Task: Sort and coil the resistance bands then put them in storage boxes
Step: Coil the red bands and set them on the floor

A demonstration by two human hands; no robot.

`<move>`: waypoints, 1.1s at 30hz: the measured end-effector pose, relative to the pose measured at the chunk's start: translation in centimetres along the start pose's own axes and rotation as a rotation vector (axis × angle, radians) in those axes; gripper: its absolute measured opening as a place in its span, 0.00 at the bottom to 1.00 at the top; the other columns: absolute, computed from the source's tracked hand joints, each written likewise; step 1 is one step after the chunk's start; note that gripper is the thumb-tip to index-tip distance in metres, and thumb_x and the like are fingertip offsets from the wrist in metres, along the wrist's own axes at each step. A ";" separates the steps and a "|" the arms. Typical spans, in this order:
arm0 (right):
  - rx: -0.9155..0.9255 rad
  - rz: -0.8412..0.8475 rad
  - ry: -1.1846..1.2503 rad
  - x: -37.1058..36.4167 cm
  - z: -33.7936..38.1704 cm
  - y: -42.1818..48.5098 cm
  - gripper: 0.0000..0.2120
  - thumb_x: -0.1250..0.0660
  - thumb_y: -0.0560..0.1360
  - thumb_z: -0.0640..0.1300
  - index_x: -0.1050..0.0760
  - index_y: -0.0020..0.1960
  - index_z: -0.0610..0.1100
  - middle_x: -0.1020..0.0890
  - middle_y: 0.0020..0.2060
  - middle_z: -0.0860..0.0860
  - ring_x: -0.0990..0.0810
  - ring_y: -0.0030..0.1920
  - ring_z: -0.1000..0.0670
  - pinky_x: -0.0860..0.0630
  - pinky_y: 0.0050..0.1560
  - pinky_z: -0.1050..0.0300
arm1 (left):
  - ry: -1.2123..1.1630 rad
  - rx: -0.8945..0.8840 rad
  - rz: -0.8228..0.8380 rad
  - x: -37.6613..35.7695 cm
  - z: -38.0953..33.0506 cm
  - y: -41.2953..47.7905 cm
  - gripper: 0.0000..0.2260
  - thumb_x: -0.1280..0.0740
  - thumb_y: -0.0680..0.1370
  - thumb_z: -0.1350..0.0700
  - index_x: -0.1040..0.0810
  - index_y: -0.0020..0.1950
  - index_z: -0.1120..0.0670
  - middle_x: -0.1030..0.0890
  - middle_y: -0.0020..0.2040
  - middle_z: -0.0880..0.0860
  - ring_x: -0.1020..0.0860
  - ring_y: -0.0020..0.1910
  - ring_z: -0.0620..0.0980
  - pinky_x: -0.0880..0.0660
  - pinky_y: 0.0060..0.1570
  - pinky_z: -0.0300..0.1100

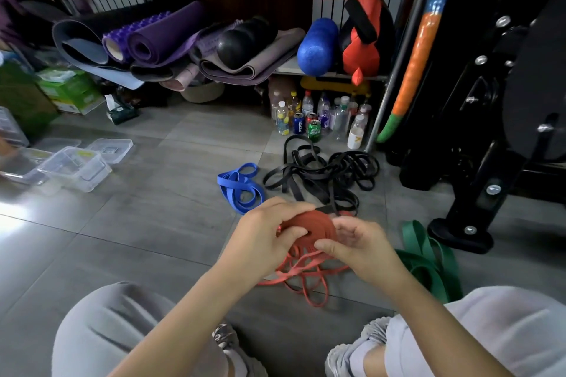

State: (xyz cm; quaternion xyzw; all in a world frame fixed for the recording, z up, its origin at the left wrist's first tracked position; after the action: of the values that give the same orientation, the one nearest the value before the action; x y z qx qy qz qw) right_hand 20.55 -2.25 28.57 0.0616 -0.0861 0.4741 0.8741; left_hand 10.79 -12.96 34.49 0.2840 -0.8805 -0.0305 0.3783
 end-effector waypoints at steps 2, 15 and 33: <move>-0.032 -0.008 0.003 0.0 -0.9 -0.5 0.04 0.25 0.67 0.37 0.18 0.42 0.41 0.15 0.36 0.47 0.15 0.39 0.47 0.19 0.47 0.47 | -0.018 0.015 -0.064 0.5 0.0 -0.3 0.16 0.28 0.72 0.62 0.19 0.58 0.47 0.22 0.47 0.40 0.24 0.48 0.38 0.27 0.50 0.32; 0.125 -0.116 0.273 0.6 1.6 0.3 0.12 0.30 0.70 0.33 0.19 0.45 0.49 0.14 0.39 0.54 0.16 0.40 0.57 0.23 0.42 0.68 | -0.732 0.332 -0.212 -1.6 2.0 -0.2 0.17 0.30 0.73 0.67 0.21 0.53 0.47 0.17 0.49 0.53 0.17 0.44 0.49 0.20 0.37 0.40; 0.094 -0.030 -0.107 0.9 -0.2 0.0 0.09 0.24 0.68 0.40 0.19 0.44 0.51 0.15 0.41 0.52 0.16 0.44 0.51 0.22 0.54 0.50 | 0.066 -0.025 0.010 -0.3 -0.5 1.0 0.08 0.32 0.75 0.59 0.19 0.53 0.51 0.25 0.39 0.34 0.25 0.42 0.36 0.31 0.45 0.24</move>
State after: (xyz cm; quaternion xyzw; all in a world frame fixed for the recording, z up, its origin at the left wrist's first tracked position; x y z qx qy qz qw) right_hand 21.03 -1.41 28.56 0.1294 -0.1095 0.4607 0.8712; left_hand 10.84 -11.85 34.89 0.2758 -0.8684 -0.0303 0.4110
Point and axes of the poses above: each hand's wrist, its own y-axis towards the middle knuckle, its own x-axis out of the back of the hand, z = x × y, the point moved 9 cm from there along y, towards the middle knuckle
